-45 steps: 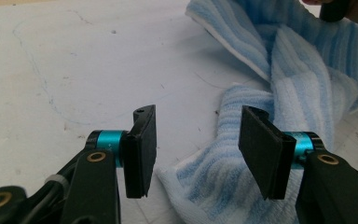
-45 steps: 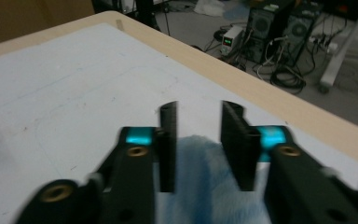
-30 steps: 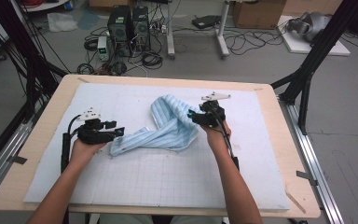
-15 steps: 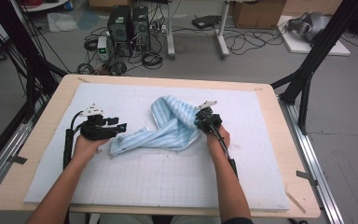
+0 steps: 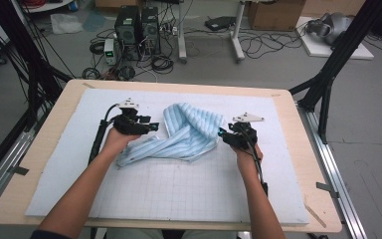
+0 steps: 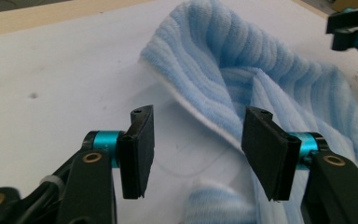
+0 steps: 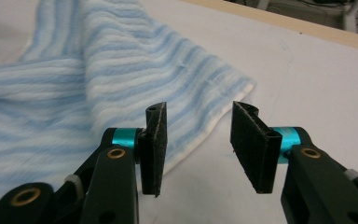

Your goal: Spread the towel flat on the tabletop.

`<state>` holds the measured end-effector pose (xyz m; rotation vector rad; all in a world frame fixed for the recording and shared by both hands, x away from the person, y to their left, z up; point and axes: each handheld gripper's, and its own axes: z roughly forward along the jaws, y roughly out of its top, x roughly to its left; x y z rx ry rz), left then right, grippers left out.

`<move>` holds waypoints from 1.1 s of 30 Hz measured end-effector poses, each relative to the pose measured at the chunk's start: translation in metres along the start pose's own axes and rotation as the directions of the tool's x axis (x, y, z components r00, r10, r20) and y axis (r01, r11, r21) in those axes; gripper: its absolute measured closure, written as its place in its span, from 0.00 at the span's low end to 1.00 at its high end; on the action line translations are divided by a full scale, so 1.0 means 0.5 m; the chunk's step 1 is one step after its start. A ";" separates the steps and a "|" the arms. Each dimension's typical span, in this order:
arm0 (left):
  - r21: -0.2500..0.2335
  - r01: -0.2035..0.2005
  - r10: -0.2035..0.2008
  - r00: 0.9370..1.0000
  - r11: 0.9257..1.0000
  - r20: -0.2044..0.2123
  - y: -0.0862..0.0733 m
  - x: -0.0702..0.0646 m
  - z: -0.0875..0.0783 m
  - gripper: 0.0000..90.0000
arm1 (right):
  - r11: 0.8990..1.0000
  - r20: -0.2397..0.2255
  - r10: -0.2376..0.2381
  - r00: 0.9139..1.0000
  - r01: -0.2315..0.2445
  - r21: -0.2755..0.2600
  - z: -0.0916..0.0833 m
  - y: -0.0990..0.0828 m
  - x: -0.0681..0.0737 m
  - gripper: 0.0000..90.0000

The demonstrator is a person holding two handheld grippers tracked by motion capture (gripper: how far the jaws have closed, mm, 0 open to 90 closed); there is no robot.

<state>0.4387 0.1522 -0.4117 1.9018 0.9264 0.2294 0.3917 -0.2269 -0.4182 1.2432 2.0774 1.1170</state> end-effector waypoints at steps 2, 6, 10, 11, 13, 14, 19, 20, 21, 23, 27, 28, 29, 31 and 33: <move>-0.012 0.026 -0.026 1.000 1.000 -0.006 0.011 -0.002 0.021 0.44 | 1.000 -0.029 0.013 0.999 -0.014 -0.014 -0.016 -0.011 -0.002 0.59; 0.025 -0.002 0.003 1.000 1.000 -0.025 0.022 -0.013 0.062 0.36 | 0.998 -0.053 0.034 0.998 -0.036 -0.047 -0.049 -0.030 -0.003 0.54; 0.088 -0.035 0.041 0.997 0.995 -0.065 0.024 -0.023 0.098 0.34 | 0.998 -0.055 0.032 0.998 -0.035 -0.054 -0.065 -0.035 -0.006 0.48; 0.102 -0.039 0.047 0.996 0.994 -0.070 0.024 -0.025 0.107 0.35 | 0.997 -0.062 0.043 0.997 -0.047 -0.055 -0.066 -0.036 -0.008 0.47; 0.136 -0.063 0.074 0.994 0.989 -0.076 0.021 -0.030 0.122 0.40 | 0.997 -0.060 0.046 0.997 -0.050 -0.053 -0.067 -0.038 -0.010 0.46; 0.154 -0.072 0.085 0.993 0.985 -0.081 0.019 -0.034 0.130 0.44 | 0.997 -0.063 0.052 0.997 -0.055 -0.050 -0.066 -0.039 -0.011 0.46; 0.210 -0.167 0.187 0.980 0.963 -0.075 0.010 -0.049 0.154 0.63 | 0.998 -0.074 0.051 0.996 -0.054 -0.037 -0.060 -0.041 -0.010 0.46; 0.205 -0.175 0.191 0.979 0.963 -0.064 0.011 -0.050 0.153 0.67 | 0.998 -0.076 0.048 0.996 -0.051 -0.033 -0.058 -0.042 -0.009 0.46; 0.205 -0.202 0.214 0.976 0.958 -0.037 0.011 -0.051 0.153 0.80 | 0.998 -0.079 0.046 0.996 -0.049 -0.030 -0.056 -0.042 -0.008 0.46; 0.208 -0.239 0.253 0.966 0.949 -0.048 0.012 -0.054 0.151 0.95 | 0.999 -0.083 0.044 0.996 -0.046 -0.024 -0.054 -0.043 -0.005 0.46; 0.158 -0.153 0.166 0.983 0.976 -0.076 0.021 -0.025 0.127 0.97 | 0.999 -0.096 0.043 0.995 -0.045 -0.019 -0.050 -0.044 0.001 0.47; 0.148 -0.140 0.154 0.984 0.979 -0.088 0.023 -0.015 0.118 0.97 | 0.999 -0.098 0.039 0.994 -0.041 -0.023 -0.049 -0.043 0.003 0.47; 0.142 -0.129 0.145 0.984 0.981 -0.106 0.026 -0.005 0.109 0.97 | 0.999 -0.100 0.042 0.994 -0.045 -0.021 -0.049 -0.043 0.005 0.48; 0.114 -0.091 0.106 0.986 0.989 -0.133 0.029 0.017 0.091 0.97 | 0.999 -0.110 0.041 0.993 -0.043 -0.024 -0.046 -0.043 0.010 0.48; 0.072 -0.034 0.044 0.989 0.997 -0.141 0.030 0.042 0.070 0.97 | 0.999 -0.117 0.035 0.993 -0.038 -0.022 -0.043 -0.042 0.015 0.48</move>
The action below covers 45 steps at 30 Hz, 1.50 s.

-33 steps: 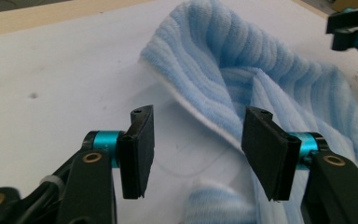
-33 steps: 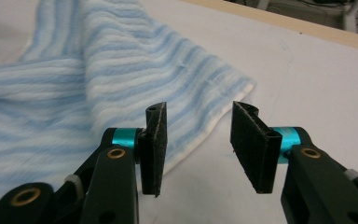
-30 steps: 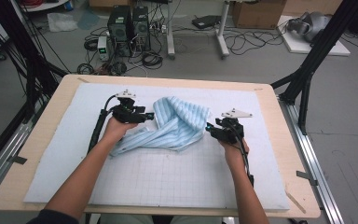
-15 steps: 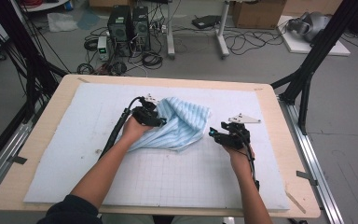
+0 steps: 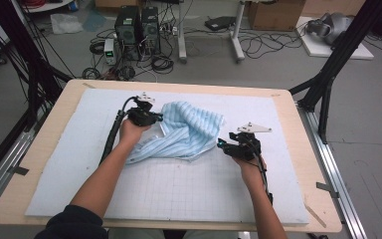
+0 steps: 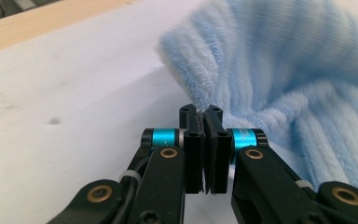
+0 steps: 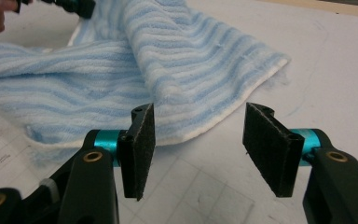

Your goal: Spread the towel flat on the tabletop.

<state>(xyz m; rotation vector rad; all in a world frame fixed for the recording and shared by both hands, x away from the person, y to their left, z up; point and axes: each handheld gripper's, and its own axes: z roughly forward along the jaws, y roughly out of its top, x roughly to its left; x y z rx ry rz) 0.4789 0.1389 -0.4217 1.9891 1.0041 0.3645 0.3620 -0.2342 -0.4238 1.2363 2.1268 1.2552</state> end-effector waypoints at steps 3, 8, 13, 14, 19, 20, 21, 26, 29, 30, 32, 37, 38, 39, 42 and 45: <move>-0.028 0.048 -0.049 0.998 0.998 -0.044 -0.002 0.036 -0.024 0.97 | 1.000 -0.008 -0.009 1.000 0.009 0.005 0.005 0.001 0.007 0.49; -0.103 0.137 -0.150 0.979 0.985 -0.138 -0.019 0.091 -0.060 0.97 | 1.000 -0.017 -0.003 1.000 0.003 0.005 0.009 0.000 0.010 0.49; -0.148 0.195 -0.217 0.965 0.970 -0.150 -0.046 0.111 -0.076 0.74 | 1.000 -0.049 0.004 0.999 -0.004 0.002 0.023 0.002 0.024 0.49; -0.146 0.204 -0.224 0.966 0.968 -0.131 -0.049 0.111 -0.077 0.67 | 1.000 -0.056 0.002 0.998 -0.002 0.006 0.028 0.003 0.030 0.49; -0.163 0.177 -0.193 0.977 0.971 -0.088 -0.065 0.102 -0.096 0.58 | 1.000 -0.099 -0.006 0.995 0.009 0.024 0.056 0.005 0.073 0.50; -0.167 0.169 -0.184 0.979 0.971 -0.082 -0.069 0.100 -0.101 0.57 | 1.000 -0.109 -0.013 0.994 0.016 0.027 0.063 0.006 0.083 0.51; -0.164 0.163 -0.178 0.981 0.973 -0.077 -0.073 0.100 -0.106 0.57 | 0.999 -0.115 -0.020 0.993 0.024 0.029 0.071 0.006 0.094 0.51; -0.153 0.122 -0.133 0.989 0.981 -0.064 -0.093 0.095 -0.131 0.55 | 0.997 -0.164 -0.052 0.985 0.060 0.043 0.116 0.011 0.148 0.54; -0.170 0.098 -0.110 0.992 0.981 -0.061 -0.106 0.091 -0.148 0.55 | 0.995 -0.185 -0.082 0.979 0.092 0.047 0.136 0.019 0.179 0.55; -0.174 0.090 -0.102 0.993 0.981 -0.061 -0.112 0.092 -0.151 0.55 | 0.993 -0.192 -0.092 0.977 0.103 0.049 0.143 0.022 0.187 0.55; -0.160 0.084 -0.095 0.994 0.983 -0.062 -0.119 0.094 -0.158 0.54 | 0.991 -0.200 -0.107 0.974 0.120 0.054 0.159 0.030 0.202 0.55; -0.186 0.081 -0.093 0.994 0.979 -0.062 -0.129 0.097 -0.176 0.51 | 0.974 -0.200 -0.182 0.963 0.204 0.099 0.202 0.036 0.235 0.60; -0.191 0.083 -0.095 0.994 0.978 -0.058 -0.130 0.096 -0.179 0.51 | 0.964 -0.183 -0.216 0.959 0.239 0.119 0.209 0.036 0.240 0.63; -0.195 0.080 -0.093 0.994 0.978 -0.057 -0.131 0.094 -0.182 0.51 | 0.954 -0.164 -0.255 0.953 0.276 0.117 0.212 0.038 0.245 0.68; -0.199 0.072 -0.084 0.995 0.977 -0.053 -0.136 0.089 -0.190 0.51 | 0.934 -0.173 -0.313 0.934 0.336 0.124 0.215 0.045 0.239 0.90; -0.193 0.072 -0.082 0.996 0.979 -0.044 -0.138 0.084 -0.197 0.50 | 0.931 -0.200 -0.310 0.929 0.339 0.136 0.210 0.049 0.223 0.97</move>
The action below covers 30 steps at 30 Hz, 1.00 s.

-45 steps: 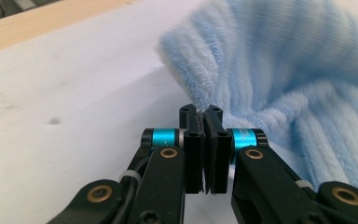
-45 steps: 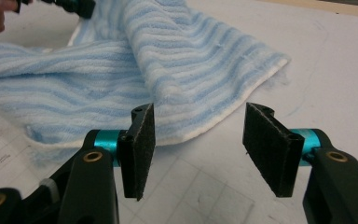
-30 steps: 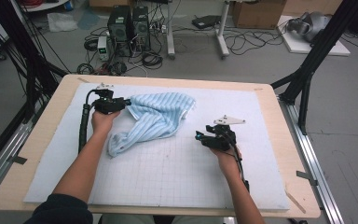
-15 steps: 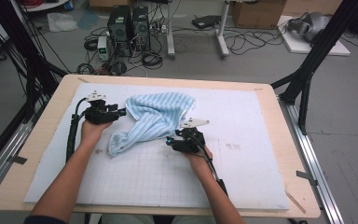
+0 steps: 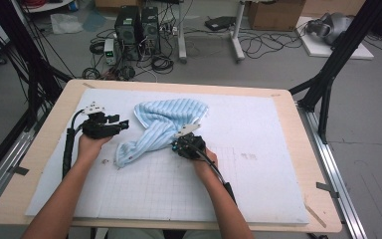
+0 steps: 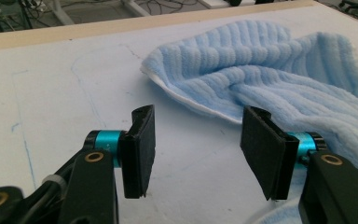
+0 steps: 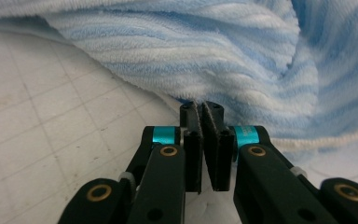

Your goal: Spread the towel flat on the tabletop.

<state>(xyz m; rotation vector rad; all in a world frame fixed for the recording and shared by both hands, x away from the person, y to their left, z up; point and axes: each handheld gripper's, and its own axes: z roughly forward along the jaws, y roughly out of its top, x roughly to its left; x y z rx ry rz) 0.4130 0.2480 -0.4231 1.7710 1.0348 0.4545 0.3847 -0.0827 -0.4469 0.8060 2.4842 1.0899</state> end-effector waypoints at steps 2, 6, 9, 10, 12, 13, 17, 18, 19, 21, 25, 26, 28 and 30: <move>-0.016 -0.008 0.008 1.000 1.000 0.007 -0.003 -0.004 -0.008 0.51 | 1.000 -0.010 -0.007 1.000 0.007 -0.001 -0.015 -0.006 -0.004 0.97; -0.024 -0.015 0.016 1.000 1.000 0.018 -0.013 -0.011 -0.018 0.51 | 0.999 -0.053 -0.017 0.998 0.015 -0.052 -0.076 -0.025 -0.029 0.97; -0.013 -0.020 0.020 0.999 1.000 0.031 -0.019 -0.016 -0.020 0.51 | 0.997 -0.044 -0.013 0.999 0.010 -0.075 -0.123 -0.043 -0.058 0.97; -0.022 -0.024 0.025 0.999 0.999 0.034 -0.021 -0.019 -0.021 0.53 | 0.998 -0.035 -0.001 0.999 -0.002 -0.065 -0.137 -0.051 -0.066 0.97; -0.023 -0.031 0.032 0.998 0.999 0.046 -0.023 -0.025 -0.022 0.55 | 0.997 -0.034 0.023 0.999 -0.025 -0.068 -0.162 -0.067 -0.086 0.97; -0.023 -0.029 0.030 0.998 0.999 0.056 -0.023 -0.029 -0.022 0.55 | 0.995 -0.032 0.033 0.999 -0.036 -0.090 -0.175 -0.075 -0.095 0.97; -0.015 -0.049 0.050 0.994 0.999 0.092 -0.024 -0.051 -0.014 0.54 | 0.986 0.074 0.126 0.989 -0.117 -0.118 -0.217 -0.112 -0.130 0.97; -0.006 -0.050 0.051 0.994 0.999 0.100 -0.025 -0.058 -0.011 0.54 | 0.981 0.120 0.164 0.979 -0.149 -0.125 -0.225 -0.123 -0.139 0.97; 0.002 -0.051 0.050 0.992 0.999 0.112 -0.026 -0.065 -0.007 0.53 | 0.972 0.139 0.211 0.968 -0.192 -0.137 -0.230 -0.134 -0.148 0.97; 0.009 -0.062 0.060 0.988 0.998 0.144 -0.028 -0.082 0.004 0.52 | 0.966 0.152 0.245 0.958 -0.227 -0.122 -0.228 -0.151 -0.156 0.96; 0.023 -0.084 0.078 0.977 0.996 0.200 -0.027 -0.116 0.026 0.52 | 0.960 0.158 0.266 0.951 -0.247 -0.129 -0.222 -0.163 -0.153 0.72; 0.028 -0.088 0.080 0.974 0.996 0.210 -0.025 -0.124 0.032 0.52 | 0.956 0.157 0.279 0.947 -0.259 -0.138 -0.225 -0.164 -0.155 0.68; 0.033 -0.088 0.078 0.969 0.996 0.232 -0.021 -0.138 0.044 0.53 | 0.949 0.167 0.299 0.940 -0.274 -0.154 -0.234 -0.166 -0.158 0.60; 0.024 -0.074 0.065 0.963 0.997 0.260 -0.020 -0.155 0.059 0.56 | 0.945 0.167 0.311 0.936 -0.285 -0.164 -0.245 -0.170 -0.161 0.58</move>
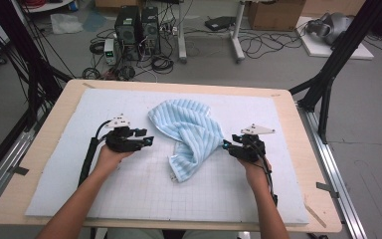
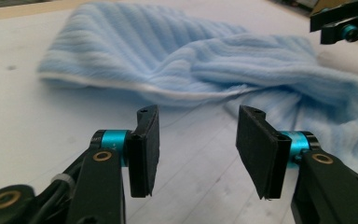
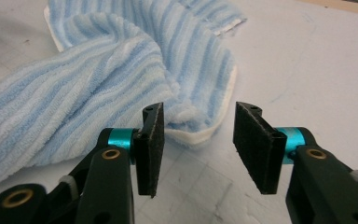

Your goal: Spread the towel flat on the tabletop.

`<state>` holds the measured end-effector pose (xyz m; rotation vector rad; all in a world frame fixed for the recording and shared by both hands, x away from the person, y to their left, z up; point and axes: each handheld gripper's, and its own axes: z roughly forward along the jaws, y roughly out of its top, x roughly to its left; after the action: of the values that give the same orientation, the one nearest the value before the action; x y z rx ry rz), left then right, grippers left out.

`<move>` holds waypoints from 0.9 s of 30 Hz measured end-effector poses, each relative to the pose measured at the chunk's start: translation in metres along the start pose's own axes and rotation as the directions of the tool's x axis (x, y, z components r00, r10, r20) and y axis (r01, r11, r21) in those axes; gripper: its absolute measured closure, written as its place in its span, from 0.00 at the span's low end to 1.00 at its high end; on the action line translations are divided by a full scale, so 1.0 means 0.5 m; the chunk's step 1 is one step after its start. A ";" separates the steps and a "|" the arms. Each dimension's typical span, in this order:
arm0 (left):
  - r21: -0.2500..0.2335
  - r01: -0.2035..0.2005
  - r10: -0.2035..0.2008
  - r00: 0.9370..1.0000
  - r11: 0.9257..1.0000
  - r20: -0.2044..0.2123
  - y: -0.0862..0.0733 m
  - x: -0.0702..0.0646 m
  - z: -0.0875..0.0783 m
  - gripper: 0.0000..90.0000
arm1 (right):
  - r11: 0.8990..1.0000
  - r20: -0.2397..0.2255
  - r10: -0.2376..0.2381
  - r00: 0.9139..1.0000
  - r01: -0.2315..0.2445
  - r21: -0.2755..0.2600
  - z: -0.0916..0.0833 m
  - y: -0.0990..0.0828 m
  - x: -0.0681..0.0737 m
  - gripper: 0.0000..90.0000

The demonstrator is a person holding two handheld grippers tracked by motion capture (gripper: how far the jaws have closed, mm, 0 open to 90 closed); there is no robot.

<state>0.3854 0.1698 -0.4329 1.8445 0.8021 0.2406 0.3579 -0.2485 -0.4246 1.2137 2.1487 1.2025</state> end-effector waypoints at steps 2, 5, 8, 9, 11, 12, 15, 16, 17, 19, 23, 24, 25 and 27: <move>0.007 -0.012 0.012 1.000 1.000 0.019 0.002 -0.015 0.024 0.57 | 1.000 0.008 -0.005 1.000 0.005 0.006 -0.010 -0.003 -0.002 0.56; 0.045 -0.044 0.044 0.999 0.998 0.010 0.005 -0.034 0.066 0.57 | 1.000 0.013 -0.002 1.000 0.002 -0.005 -0.020 -0.011 -0.005 0.55; 0.069 -0.085 0.086 0.996 0.994 -0.019 0.017 -0.046 0.099 0.55 | 1.000 0.011 0.014 1.000 -0.014 -0.020 -0.026 -0.014 -0.011 0.55; 0.066 -0.089 0.091 0.995 0.994 -0.029 0.021 -0.049 0.108 0.55 | 1.000 0.009 0.015 1.000 -0.014 -0.026 -0.028 -0.014 -0.012 0.55; 0.084 -0.086 0.088 0.996 0.993 -0.028 0.030 -0.051 0.124 0.54 | 0.999 0.008 0.023 1.000 -0.023 -0.032 -0.030 -0.013 -0.013 0.55; 0.091 -0.100 0.104 0.994 0.991 -0.035 0.034 -0.054 0.132 0.53 | 0.999 0.007 0.027 1.000 -0.027 -0.033 -0.030 -0.013 -0.012 0.55; 0.132 -0.135 0.142 0.989 0.982 -0.040 0.040 -0.059 0.156 0.54 | 0.999 0.002 0.026 1.000 -0.026 -0.039 -0.030 -0.013 -0.013 0.55; 0.159 -0.158 0.166 0.985 0.975 -0.042 0.041 -0.060 0.164 0.54 | 0.999 0.000 0.026 1.000 -0.026 -0.039 -0.030 -0.013 -0.013 0.55; 0.178 -0.165 0.174 0.984 0.970 -0.034 0.040 -0.061 0.172 0.54 | 0.999 0.000 0.023 1.000 -0.023 -0.038 -0.029 -0.013 -0.012 0.55; 0.205 -0.196 0.207 0.978 0.959 -0.032 0.039 -0.063 0.187 0.57 | 0.999 -0.005 0.019 1.000 -0.019 -0.036 -0.028 -0.013 -0.010 0.55; 0.206 -0.251 0.257 0.966 0.946 -0.002 0.041 -0.072 0.192 0.97 | 0.999 -0.009 0.017 1.000 -0.018 -0.027 -0.026 -0.013 -0.006 0.55; 0.204 -0.237 0.241 0.971 0.950 0.008 0.043 -0.069 0.188 0.97 | 0.999 -0.013 0.019 1.000 -0.019 -0.026 -0.025 -0.013 -0.006 0.55; 0.192 -0.219 0.221 0.975 0.957 0.014 0.045 -0.065 0.183 0.98 | 0.999 -0.014 0.018 1.000 -0.018 -0.026 -0.025 -0.013 -0.006 0.55; 0.152 -0.183 0.182 0.983 0.971 0.017 0.052 -0.053 0.164 0.98 | 1.000 -0.013 0.017 1.000 -0.017 -0.026 -0.024 -0.014 -0.007 0.55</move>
<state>0.4180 0.0860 -0.4388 2.0667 0.6637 0.2996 0.3481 -0.2591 -0.4239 1.2188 2.1296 1.2443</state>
